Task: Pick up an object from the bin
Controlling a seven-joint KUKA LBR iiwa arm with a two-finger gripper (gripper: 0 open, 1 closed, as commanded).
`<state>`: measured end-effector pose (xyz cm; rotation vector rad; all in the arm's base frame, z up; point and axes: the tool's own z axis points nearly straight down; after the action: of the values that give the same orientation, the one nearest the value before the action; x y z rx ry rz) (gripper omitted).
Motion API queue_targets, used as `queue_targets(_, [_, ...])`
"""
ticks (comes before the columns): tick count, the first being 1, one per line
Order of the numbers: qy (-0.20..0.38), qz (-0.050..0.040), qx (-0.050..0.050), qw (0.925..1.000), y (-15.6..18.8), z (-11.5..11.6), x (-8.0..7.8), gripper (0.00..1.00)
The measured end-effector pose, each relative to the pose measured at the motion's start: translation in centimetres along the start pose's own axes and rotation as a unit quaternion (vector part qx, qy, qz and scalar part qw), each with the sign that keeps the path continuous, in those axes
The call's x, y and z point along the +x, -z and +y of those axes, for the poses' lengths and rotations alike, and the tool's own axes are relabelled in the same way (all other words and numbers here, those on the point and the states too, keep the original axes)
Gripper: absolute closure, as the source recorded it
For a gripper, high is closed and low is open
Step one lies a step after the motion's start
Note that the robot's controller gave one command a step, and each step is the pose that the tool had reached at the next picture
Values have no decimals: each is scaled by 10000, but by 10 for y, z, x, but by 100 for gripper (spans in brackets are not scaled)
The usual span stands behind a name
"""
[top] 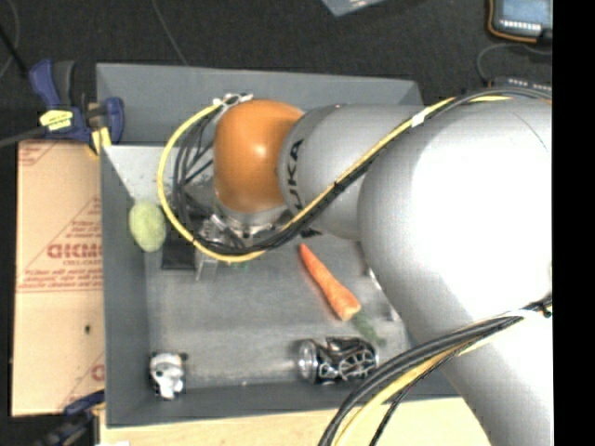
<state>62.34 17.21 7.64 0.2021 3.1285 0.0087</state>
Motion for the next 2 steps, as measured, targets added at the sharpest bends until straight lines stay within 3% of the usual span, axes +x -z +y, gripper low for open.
queue_targets(1, [90,-16,-1,10000,22,-1,0,100])
queue_targets(2, [122,15,10,9999,67,-12,-2,100])
